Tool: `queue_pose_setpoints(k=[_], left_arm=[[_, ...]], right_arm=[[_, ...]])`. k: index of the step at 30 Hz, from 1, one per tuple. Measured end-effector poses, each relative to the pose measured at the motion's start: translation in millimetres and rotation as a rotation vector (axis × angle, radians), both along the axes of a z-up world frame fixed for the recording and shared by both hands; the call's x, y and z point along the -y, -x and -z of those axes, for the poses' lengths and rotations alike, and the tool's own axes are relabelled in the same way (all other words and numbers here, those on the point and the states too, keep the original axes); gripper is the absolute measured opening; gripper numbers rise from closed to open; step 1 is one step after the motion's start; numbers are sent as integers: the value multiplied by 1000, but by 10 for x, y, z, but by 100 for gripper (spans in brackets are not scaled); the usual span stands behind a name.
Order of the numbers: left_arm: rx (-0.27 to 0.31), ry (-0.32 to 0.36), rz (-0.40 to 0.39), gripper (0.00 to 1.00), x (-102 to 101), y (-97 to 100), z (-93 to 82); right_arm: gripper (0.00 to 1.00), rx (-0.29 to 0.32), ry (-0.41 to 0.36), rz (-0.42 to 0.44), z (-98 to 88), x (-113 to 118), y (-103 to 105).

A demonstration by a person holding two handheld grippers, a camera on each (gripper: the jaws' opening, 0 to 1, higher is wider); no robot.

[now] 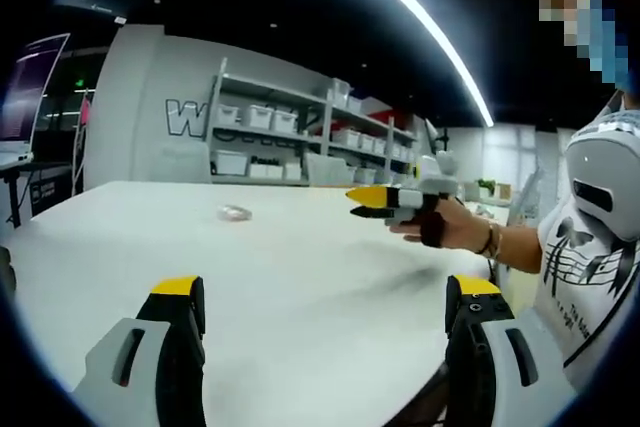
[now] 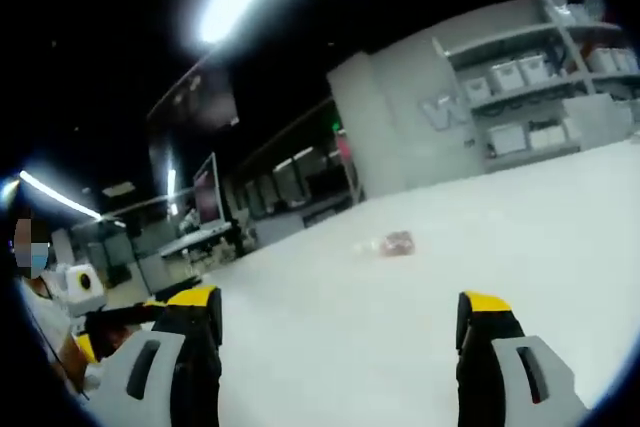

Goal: Open the resealable bag by pulling the two sides of the seal apart until the entire bag opening is separated and visibly accessible.

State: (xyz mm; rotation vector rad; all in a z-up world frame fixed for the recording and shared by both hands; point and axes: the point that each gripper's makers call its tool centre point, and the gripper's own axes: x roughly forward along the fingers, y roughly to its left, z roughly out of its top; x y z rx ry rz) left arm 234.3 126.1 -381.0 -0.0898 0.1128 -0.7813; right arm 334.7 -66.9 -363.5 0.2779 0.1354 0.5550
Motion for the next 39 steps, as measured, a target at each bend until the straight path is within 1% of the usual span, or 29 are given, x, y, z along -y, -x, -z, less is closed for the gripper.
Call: queue_pose_setpoints(k=[5,9,13,20,22,23,25,26,27,30,33,39], left_arm=[[7,9,-17,99,-63,-2,-23],[12,18,-25,99,-95,3,-38],[13,27,-33,99,-121,9,-38],[27,26,-54,99,-160,-30,-56],[28,27,-62,99,-170,-42,-52],[29,26,-65,99,-174,-46,-48],[32,22,-72,99,-187,-52,-39],[34,20,-78,99,-198,-55,-33],[36,19,-85,99,-212,-58,-28],[41,30,-112,99,-268,-62,-21],[51,20,-132,99,-313,-66,-14],[71,13,-158,99,-377,-76,-28]], right_arm=[[99,3,-41,16,-5,47,142],[99,9,-41,35,39,88,273],[98,42,-51,65,5,197,394],[98,109,1,89,-2,313,594],[98,140,61,116,-5,378,630],[97,156,69,120,-22,387,662],[97,163,47,118,-38,412,728],[97,164,19,114,-46,425,759],[97,164,9,113,-35,446,787],[97,179,20,119,-14,492,862],[97,207,30,124,-43,536,924],[96,223,29,130,-33,566,1035]])
